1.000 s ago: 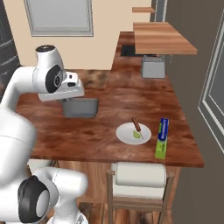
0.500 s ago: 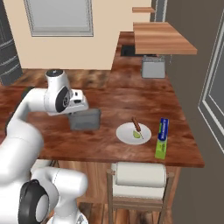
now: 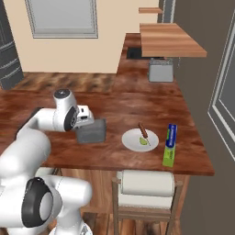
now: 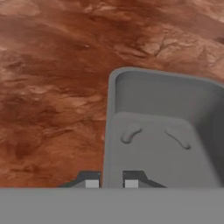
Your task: Retrieve the tupperware and aluminum foil from the cabinet and place them on the dining counter near the plate with hot dog and lemon wedge to prepare for storing leftovers.
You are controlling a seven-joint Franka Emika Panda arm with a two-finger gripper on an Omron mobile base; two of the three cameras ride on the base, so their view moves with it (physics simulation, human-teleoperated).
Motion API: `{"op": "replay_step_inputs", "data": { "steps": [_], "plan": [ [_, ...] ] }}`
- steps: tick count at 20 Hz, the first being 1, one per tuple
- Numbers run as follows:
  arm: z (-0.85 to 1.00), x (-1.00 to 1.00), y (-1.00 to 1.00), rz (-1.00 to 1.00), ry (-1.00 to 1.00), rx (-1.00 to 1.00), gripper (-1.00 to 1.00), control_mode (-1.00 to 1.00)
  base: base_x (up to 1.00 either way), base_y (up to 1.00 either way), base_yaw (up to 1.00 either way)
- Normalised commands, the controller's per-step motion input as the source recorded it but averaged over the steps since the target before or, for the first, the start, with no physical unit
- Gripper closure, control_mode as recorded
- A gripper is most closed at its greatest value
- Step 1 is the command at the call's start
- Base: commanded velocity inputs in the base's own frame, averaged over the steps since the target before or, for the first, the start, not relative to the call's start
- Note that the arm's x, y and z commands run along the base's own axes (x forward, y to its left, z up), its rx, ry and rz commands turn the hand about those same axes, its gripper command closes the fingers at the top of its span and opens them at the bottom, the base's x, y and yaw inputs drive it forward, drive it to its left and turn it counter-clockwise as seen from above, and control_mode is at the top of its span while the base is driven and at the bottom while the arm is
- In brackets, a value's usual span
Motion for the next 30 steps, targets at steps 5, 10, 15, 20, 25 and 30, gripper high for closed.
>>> {"op": "replay_step_inputs", "data": {
  "steps": [5, 10, 15, 20, 25, 30],
  "plan": [
    [-0.4, 0.37, 0.1, 0.0, 0.0, 0.0, 1.0, -1.0, 0.0, 0.0, 0.0],
    [-0.38, 0.31, 0.0, 0.0, 0.0, 0.0, 1.0, -1.0, 0.0, 0.0, 0.0],
    [-0.37, 0.19, -0.03, 0.0, 0.0, 0.0, 1.0, -1.0, 0.0, 0.0, 0.0],
    [-0.32, 0.17, -0.12, 0.0, 0.0, 0.0, 1.0, -1.0, 0.0, 0.0, 0.0],
    [-0.23, 0.16, -0.22, 0.0, -0.01, 0.0, 1.0, -1.0, 0.0, 0.0, 0.0],
    [-0.21, 0.15, -0.23, 0.0, -0.02, 0.0, 1.0, -1.0, 0.0, 0.0, 0.0]
  ]
}}
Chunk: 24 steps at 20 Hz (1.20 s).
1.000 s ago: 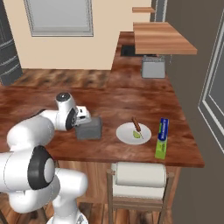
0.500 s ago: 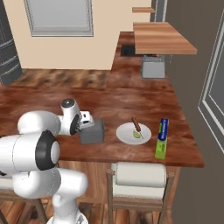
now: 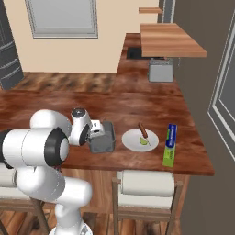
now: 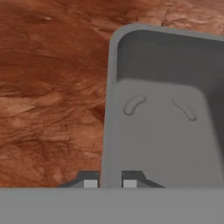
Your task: Retrieve the tupperware and aluminum foil from the cabinet and place them on the dining counter near the plate with hot dog and lemon wedge to prepare for storing leftovers.
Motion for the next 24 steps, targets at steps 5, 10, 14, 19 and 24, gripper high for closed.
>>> {"op": "replay_step_inputs", "data": {
  "steps": [5, 10, 14, 19, 24],
  "plan": [
    [-0.13, 0.16, -0.17, 0.0, -0.02, 0.0, -1.0, -1.0, 0.0, 0.0, 0.0],
    [0.34, -0.05, -0.01, 0.0, -0.12, 0.0, -1.0, -1.0, 0.0, 0.0, 0.0],
    [0.98, -0.42, 0.03, 0.0, -0.14, -0.06, -1.0, -1.0, 0.0, 0.0, 0.0],
    [1.0, -0.75, 0.1, -0.01, -0.14, -0.12, -1.0, -1.0, 0.0, 0.0, 0.0],
    [0.83, -1.0, 0.1, -0.12, -0.14, -0.11, -1.0, -1.0, 0.0, 0.0, 0.0]
  ]
}}
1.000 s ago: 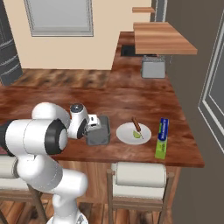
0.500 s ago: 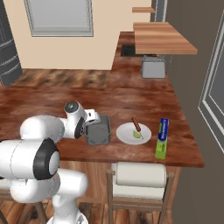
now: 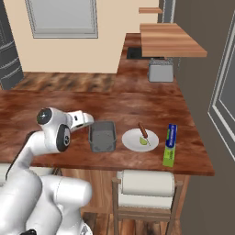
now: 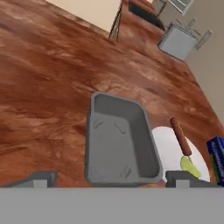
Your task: Retrieve the tupperware and aluminum foil from the cabinet and place them on the dining counter near the plate with hot dog and lemon wedge to prepare for storing leftovers.
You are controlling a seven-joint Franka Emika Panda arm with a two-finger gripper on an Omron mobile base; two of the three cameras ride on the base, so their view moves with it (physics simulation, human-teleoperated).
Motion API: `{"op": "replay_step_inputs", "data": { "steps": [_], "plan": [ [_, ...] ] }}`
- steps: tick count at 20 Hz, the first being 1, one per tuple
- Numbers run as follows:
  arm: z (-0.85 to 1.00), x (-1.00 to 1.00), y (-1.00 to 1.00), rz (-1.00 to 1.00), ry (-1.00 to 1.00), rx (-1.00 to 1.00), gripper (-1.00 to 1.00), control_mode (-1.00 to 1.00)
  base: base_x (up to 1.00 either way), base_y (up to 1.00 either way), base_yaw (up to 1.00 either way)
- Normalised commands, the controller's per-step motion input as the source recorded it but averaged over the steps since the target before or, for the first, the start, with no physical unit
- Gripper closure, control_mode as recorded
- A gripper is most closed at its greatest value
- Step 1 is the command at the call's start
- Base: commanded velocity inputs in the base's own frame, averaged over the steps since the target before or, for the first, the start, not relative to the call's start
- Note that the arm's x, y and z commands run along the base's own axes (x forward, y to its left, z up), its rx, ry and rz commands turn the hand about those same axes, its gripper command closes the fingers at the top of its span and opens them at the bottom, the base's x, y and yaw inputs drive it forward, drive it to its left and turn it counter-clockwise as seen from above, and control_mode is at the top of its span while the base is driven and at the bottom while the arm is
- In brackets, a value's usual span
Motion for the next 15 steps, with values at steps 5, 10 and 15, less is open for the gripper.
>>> {"op": "replay_step_inputs", "data": {
  "steps": [5, 10, 15],
  "plan": [
    [0.95, -0.82, 0.12, -0.12, -0.18, -0.15, -1.0, -1.0, 0.0, 0.0, 0.0],
    [0.36, -0.38, -0.1, -0.03, -0.15, -0.05, -1.0, -1.0, 0.0, 0.0, 0.0],
    [0.0, -0.07, -0.51, 0.0, 0.0, 0.0, -1.0, -1.0, 0.0, 0.0, 0.0]
  ]
}}
